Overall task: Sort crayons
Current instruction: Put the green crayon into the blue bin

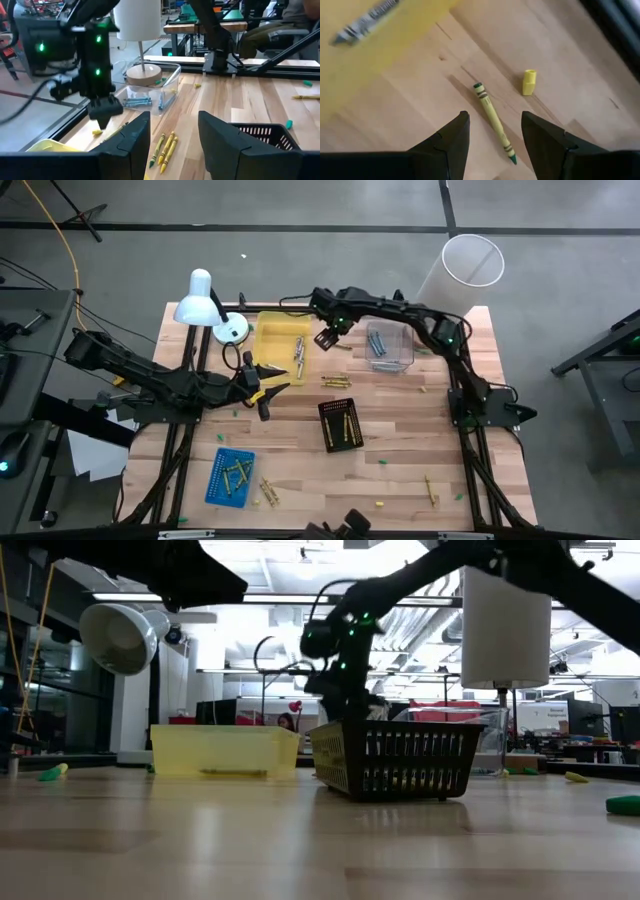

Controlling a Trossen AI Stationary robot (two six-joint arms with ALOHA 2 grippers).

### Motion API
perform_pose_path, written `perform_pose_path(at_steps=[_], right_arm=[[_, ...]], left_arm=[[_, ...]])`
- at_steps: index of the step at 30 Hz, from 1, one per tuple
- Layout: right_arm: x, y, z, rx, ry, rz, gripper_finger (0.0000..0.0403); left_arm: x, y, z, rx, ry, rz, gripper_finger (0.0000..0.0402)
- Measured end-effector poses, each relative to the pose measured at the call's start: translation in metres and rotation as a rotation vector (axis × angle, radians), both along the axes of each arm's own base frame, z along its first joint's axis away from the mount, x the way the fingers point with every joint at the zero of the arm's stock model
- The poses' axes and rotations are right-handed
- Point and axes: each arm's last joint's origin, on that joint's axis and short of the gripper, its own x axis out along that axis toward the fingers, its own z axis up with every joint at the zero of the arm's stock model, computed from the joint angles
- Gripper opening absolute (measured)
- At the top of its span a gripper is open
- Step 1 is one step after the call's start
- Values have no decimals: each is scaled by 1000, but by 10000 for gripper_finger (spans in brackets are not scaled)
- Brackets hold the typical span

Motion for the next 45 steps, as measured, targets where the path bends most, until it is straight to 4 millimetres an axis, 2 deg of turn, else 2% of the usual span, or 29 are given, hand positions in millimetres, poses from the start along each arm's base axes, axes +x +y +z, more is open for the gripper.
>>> perform_pose_path(at_steps=[5, 10, 22, 30, 34, 39, 45], right_arm=[[6, -3, -29, 29, 72, 40, 171], [2, 1, -45, 101, 156, 72, 171], [3, 0, -50, 46, 182, 82, 171], [-6, 3, -71, 60, 208, 88, 167], [-9, 6, -76, 64, 220, 106, 126], [-7, 13, -78, 7, 274, 125, 23], [-2, 28, -76, -74, 321, 176, 8]], left_arm=[[-1, -4, 0, 0, 0, -17, 154], [-1, -6, 0, 1, 0, -27, 154], [-1, -5, 0, 1, 0, -26, 154], [-1, -5, 0, 1, 1, -26, 154], [-1, -5, 0, 2, 1, -26, 154], [-1, -5, 0, 25, 10, -30, 154], [-3, -5, 1, 27, 10, -24, 154]])
